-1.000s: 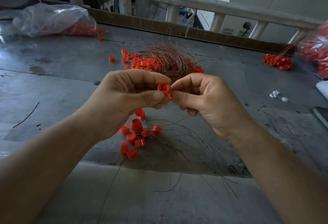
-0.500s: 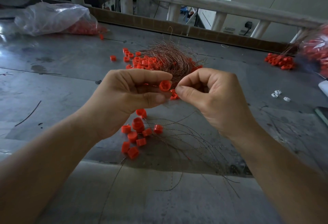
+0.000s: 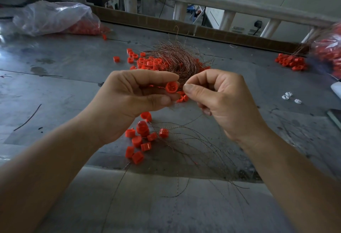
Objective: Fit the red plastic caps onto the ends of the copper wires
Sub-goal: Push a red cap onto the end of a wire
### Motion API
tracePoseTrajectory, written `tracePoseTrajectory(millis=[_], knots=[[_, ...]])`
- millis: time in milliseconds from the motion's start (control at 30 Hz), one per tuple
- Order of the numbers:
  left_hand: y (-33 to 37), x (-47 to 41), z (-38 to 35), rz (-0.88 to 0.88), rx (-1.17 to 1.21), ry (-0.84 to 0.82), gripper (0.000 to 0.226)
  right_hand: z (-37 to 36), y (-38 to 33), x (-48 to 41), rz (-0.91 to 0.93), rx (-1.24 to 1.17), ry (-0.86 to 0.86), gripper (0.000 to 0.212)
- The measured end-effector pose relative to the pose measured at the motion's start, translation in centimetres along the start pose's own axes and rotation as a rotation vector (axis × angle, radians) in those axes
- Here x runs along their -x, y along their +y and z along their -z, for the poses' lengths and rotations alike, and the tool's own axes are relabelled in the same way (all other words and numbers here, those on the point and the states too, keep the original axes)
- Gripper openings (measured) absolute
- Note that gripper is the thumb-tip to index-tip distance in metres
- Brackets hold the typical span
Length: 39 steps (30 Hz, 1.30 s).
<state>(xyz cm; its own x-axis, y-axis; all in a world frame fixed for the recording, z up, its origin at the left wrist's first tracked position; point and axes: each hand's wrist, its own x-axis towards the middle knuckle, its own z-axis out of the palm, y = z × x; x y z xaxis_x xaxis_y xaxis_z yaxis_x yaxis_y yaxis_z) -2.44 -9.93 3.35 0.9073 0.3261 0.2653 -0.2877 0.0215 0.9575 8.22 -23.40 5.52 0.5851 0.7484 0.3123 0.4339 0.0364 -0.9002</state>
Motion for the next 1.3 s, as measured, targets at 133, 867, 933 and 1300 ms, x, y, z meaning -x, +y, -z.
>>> tracePoseTrajectory(millis=[133, 867, 933, 1300], knots=[[0.00, -0.10, 0.06, 0.005, -0.019, 0.010, 0.042, 0.02, -0.01, -0.05, -0.051, -0.064, -0.007, 0.019], [0.10, 0.32, 0.02, -0.021, 0.004, -0.013, 0.034, -0.23, -0.15, 0.26, -0.158, -0.074, -0.021, 0.018], [0.12, 0.34, 0.05, -0.025, 0.007, -0.010, 0.035, -0.24, -0.15, 0.25, -0.157, -0.072, -0.024, 0.018], [0.30, 0.26, -0.03, -0.014, 0.038, -0.002, 0.033, -0.12, -0.17, 0.19, -0.154, -0.078, -0.026, 0.018]])
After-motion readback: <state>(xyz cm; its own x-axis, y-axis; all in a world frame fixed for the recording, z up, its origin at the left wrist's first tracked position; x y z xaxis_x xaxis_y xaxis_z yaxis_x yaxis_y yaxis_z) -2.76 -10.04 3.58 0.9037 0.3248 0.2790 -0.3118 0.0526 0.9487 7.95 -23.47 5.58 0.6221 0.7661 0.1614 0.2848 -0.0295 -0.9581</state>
